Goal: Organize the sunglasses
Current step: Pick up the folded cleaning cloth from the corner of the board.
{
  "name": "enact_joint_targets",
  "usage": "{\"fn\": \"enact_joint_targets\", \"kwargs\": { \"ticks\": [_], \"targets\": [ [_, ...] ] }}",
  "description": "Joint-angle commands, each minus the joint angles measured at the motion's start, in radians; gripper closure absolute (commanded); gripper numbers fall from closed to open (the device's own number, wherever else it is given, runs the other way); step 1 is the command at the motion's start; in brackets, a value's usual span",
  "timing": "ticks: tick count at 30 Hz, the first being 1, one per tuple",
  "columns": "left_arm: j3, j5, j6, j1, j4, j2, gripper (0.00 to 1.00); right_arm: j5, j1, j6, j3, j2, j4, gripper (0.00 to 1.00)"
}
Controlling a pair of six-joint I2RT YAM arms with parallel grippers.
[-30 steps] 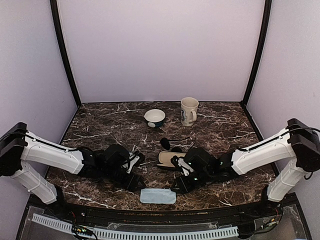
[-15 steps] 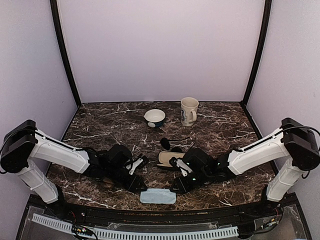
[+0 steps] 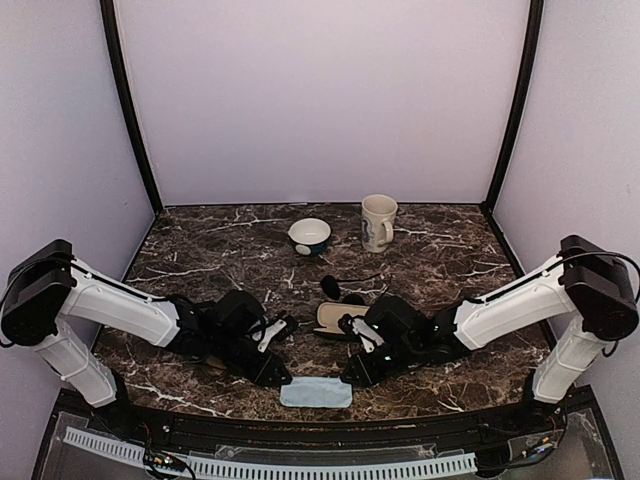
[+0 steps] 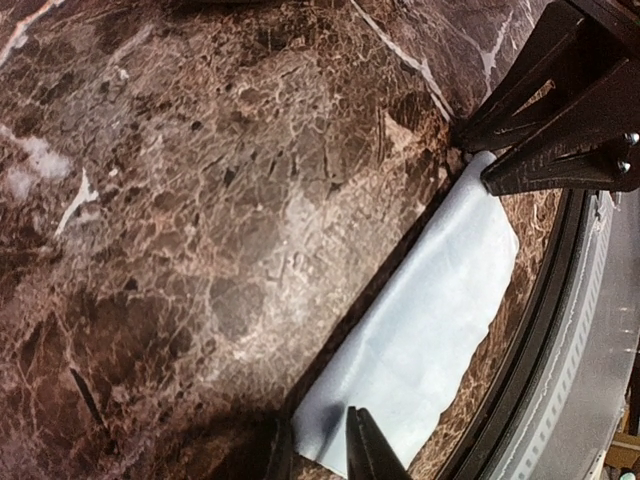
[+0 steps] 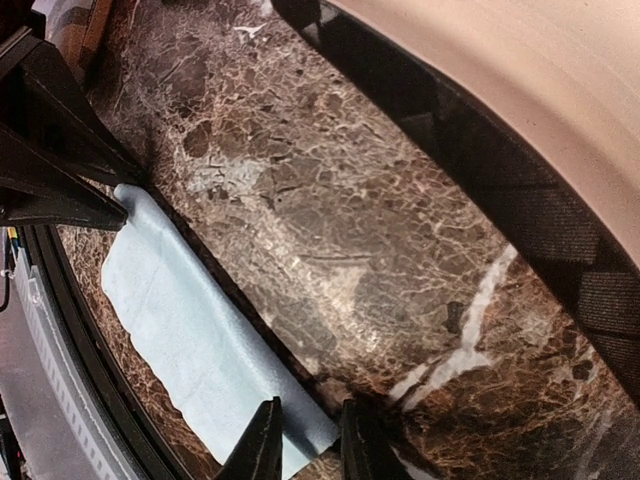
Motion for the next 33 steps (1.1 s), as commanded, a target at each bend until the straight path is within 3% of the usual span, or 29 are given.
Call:
{"fn": "enact_joint_targets", "kwargs": {
  "ticks": [1,23,33],
  "targets": [
    [0.005,0.012,0.016,0.003,-0.014,0.007,0.81,-0.004,-0.008,-0.002,-0.004,0.011,0.022,0.80],
    [0.003,0.017,-0.011,0.003,0.037,0.011,1.00,-0.010,-0.010,-0.005,0.007,0.005,0.018,0.97],
    [0.019,0.014,-0.023,0.003,0.048,-0.010,1.00,0.041,-0.016,-0.023,0.018,-0.066,-0.018,1.00]
  ]
}}
